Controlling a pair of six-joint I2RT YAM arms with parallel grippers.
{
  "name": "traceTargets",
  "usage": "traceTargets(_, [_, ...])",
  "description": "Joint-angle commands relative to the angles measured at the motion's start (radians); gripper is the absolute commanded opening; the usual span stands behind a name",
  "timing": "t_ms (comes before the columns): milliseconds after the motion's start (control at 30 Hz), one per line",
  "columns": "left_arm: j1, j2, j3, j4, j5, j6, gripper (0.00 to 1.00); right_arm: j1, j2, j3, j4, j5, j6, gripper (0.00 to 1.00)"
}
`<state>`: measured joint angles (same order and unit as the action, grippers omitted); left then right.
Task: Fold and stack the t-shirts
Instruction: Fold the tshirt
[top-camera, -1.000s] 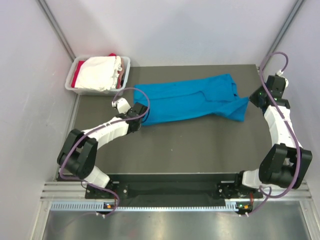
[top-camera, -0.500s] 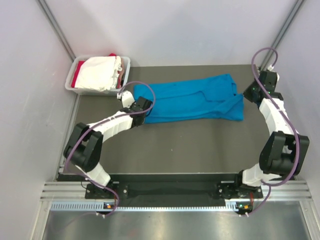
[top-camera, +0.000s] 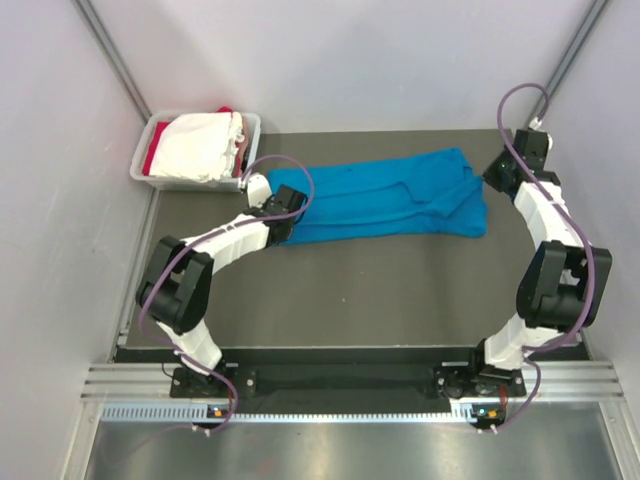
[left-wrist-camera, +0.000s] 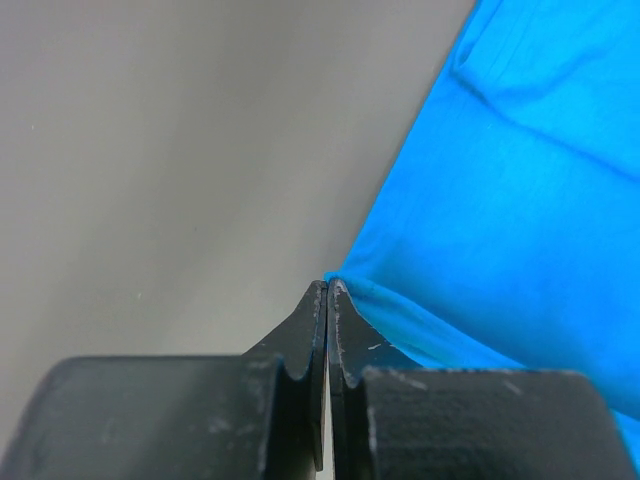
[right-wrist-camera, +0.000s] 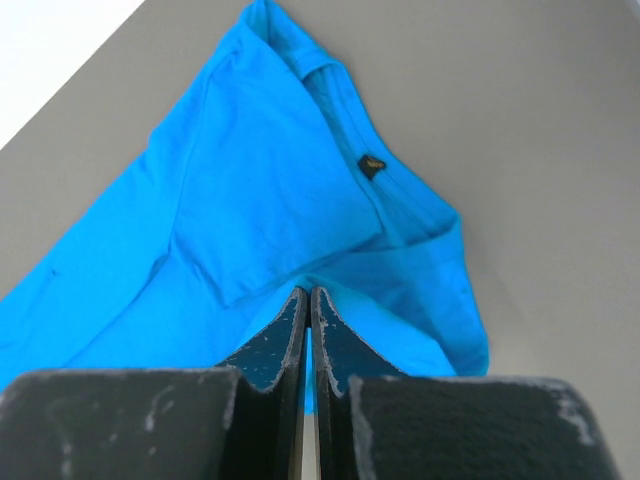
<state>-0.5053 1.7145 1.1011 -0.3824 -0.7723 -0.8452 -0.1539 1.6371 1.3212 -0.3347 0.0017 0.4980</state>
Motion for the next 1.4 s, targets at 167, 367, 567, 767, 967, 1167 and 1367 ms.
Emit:
traceTargets(167, [0.024, 0.039, 0.078, 0.057, -0.033, 0.049, 0.0, 0.034, 0.067, 0.104, 0.048, 0.001, -0.016, 0.0])
traceTargets(367, [0.05, 0.056, 0.086, 0.082, -0.013, 0.063, 0.0, 0.036, 0.102, 0.141, 0.062, 0.001, -0.019, 0.0])
traceTargets(567, [0.063, 0.074, 0.095, 0.1, -0.007, 0.083, 0.0, 0.04, 0.145, 0.174, 0.069, 0.001, -0.018, 0.0])
traceTargets(767, [0.071, 0.086, 0.1, 0.116, 0.001, 0.089, 0.0, 0.051, 0.187, 0.217, 0.072, -0.026, -0.027, 0.0])
traceTargets(967, [0.079, 0.103, 0.105, 0.122, 0.005, 0.089, 0.0, 0.065, 0.242, 0.289, 0.056, -0.026, -0.039, 0.0])
traceTargets(1167, [0.083, 0.111, 0.111, 0.126, 0.002, 0.092, 0.0, 0.08, 0.299, 0.351, 0.039, -0.028, -0.058, 0.0])
traceTargets(1367, [0.088, 0.117, 0.109, 0.128, 0.007, 0.089, 0.0, 0.096, 0.36, 0.435, 0.02, -0.028, -0.072, 0.0])
